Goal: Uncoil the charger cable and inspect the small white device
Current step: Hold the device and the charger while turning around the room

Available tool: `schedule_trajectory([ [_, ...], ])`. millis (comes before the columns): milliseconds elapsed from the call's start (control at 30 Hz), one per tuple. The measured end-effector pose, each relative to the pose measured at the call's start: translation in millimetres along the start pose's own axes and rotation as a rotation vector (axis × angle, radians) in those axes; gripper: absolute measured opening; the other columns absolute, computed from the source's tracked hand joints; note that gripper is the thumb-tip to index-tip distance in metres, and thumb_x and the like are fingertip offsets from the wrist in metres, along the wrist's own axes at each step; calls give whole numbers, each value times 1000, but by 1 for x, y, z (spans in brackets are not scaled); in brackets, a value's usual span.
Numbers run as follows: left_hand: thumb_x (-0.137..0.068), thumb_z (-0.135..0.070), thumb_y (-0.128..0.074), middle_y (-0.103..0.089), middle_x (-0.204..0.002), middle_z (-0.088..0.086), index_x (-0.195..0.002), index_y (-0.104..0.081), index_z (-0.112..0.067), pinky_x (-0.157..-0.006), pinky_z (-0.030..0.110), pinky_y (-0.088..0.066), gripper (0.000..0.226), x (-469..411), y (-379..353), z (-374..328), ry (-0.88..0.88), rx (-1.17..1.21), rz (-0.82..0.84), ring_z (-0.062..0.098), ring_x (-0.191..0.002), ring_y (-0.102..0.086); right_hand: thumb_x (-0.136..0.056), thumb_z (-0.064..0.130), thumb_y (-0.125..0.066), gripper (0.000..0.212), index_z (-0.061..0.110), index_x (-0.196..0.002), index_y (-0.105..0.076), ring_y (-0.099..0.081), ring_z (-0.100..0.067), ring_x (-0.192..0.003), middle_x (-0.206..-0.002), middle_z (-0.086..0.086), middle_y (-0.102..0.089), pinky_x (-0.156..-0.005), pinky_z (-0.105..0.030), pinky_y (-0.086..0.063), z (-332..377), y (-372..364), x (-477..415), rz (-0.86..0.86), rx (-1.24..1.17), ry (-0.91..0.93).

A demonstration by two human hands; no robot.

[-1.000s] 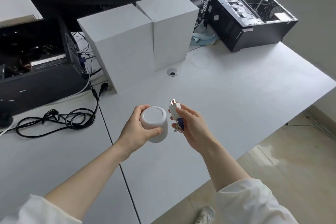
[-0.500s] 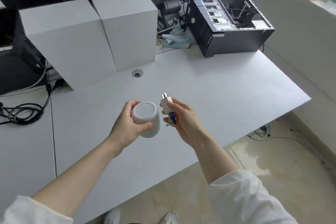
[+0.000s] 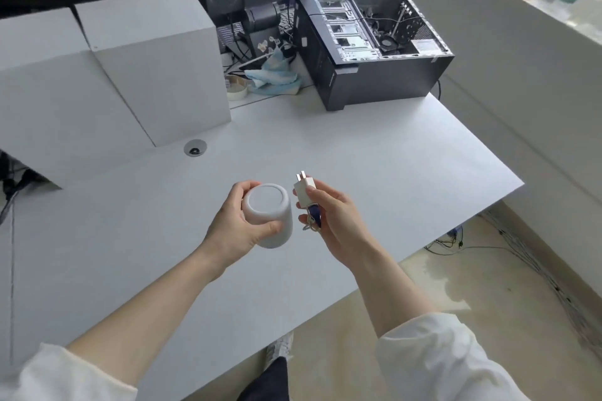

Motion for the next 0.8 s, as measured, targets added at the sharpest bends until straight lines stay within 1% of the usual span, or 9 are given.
schedule_trajectory([
  [133,-74,-11,-82,-59,-108,-19,-130,-46,-29,-77,20,-47,68,-33,-23,-12,-3,1,28,-1,-96,-58,-100,17,-57,28,9,-123,-69,-56,-18,-85,-104,-2,-68,-67,-25,-49,16,26,-21,-37,8,-12],
  [267,-73,-12,-83,-59,-113,-18,-129,-46,-30,-77,20,-47,69,-62,-44,-26,-8,-11,72,5,-100,-60,-100,17,-57,24,12,-118,-71,-56,-16,-82,-103,-3,-68,-68,-26,-49,36,49,-39,-69,2,1],
  [367,-72,-15,-83,-60,-115,-15,-128,-46,-32,-80,24,-49,69,-81,-55,-36,-15,-25,84,10,-103,-61,-100,17,-56,25,9,-120,-70,-56,-15,-80,-103,-3,-67,-65,-24,-48,49,64,-51,-79,6,1],
  [500,-70,-18,-84,-61,-115,-13,-126,-46,-33,-85,29,-52,69,-98,-67,-43,-13,-43,83,12,-103,-61,-100,17,-57,27,6,-121,-69,-55,-16,-80,-103,-5,-66,-65,-25,-49,59,77,-66,-81,-3,-4],
  [667,-71,-16,-84,-60,-114,-16,-126,-46,-33,-82,26,-50,68,-115,-91,-56,-16,-62,59,8,-102,-60,-99,18,-57,24,11,-116,-72,-54,-17,-82,-100,-6,-65,-67,-26,-48,69,100,-82,-49,-12,-21],
  [800,-66,-23,-85,-61,-116,-13,-125,-46,-34,-86,31,-52,71,-126,-117,-71,-19,-66,22,12,-104,-60,-100,17,-56,24,10,-117,-71,-55,-16,-81,-97,-4,-66,-64,-24,-48,86,126,-91,-6,-4,-23],
])
Point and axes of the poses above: each hand's wrist, its own x-axis away from the middle knuckle, its own y-axis out of the back of the hand, z = x × y, the point moved 9 cm from there along -x, towards the middle knuckle
